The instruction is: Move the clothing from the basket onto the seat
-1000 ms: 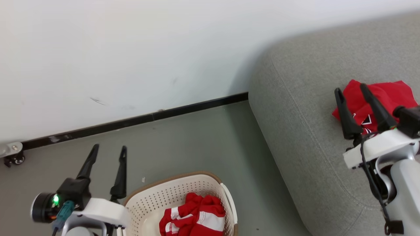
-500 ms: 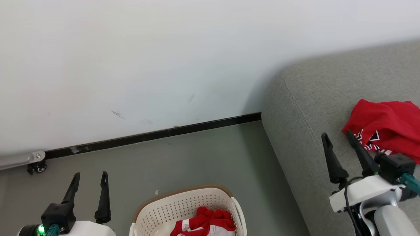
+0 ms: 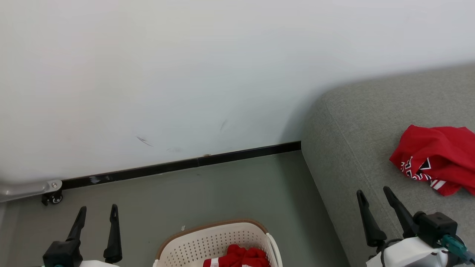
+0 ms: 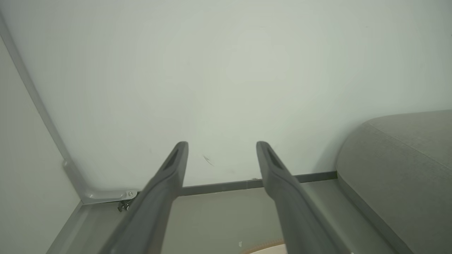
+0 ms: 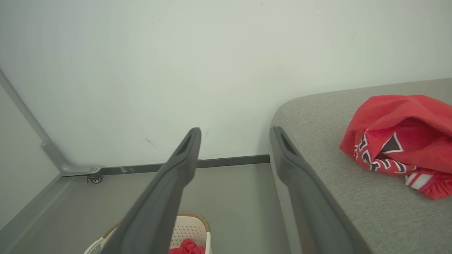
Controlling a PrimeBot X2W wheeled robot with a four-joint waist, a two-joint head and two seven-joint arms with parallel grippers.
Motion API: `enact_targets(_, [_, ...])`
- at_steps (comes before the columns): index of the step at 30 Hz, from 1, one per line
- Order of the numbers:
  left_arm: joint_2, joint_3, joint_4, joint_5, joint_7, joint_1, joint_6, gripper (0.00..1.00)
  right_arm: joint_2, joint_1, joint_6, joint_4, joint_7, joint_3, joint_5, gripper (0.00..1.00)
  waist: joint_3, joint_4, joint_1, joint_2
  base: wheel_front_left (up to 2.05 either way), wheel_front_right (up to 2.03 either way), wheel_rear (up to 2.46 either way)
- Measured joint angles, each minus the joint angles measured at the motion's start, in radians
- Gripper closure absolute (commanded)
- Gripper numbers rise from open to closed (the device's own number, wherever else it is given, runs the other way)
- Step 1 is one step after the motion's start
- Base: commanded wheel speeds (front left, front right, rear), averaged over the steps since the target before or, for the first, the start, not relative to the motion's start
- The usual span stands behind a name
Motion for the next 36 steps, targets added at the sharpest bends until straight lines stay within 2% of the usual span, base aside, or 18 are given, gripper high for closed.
enact_targets(16, [-0.018,0.004,-0.006,0.011,0.0,0.02,-0.018,0.0,0.009,0.061,0.0,-0.046,0.0,0.016,-0.019,0.0,-0.004,-0.009,0.0,0.0,0.0,0.0,0.0])
enact_targets(36, [-0.027,0.028,-0.006,0.032,0.0,0.02,-0.045,0.0,0.01,0.073,0.0,-0.088,0.0,0.026,-0.008,0.0,0.023,0.014,0.0,0.0,0.0,0.0,0.0])
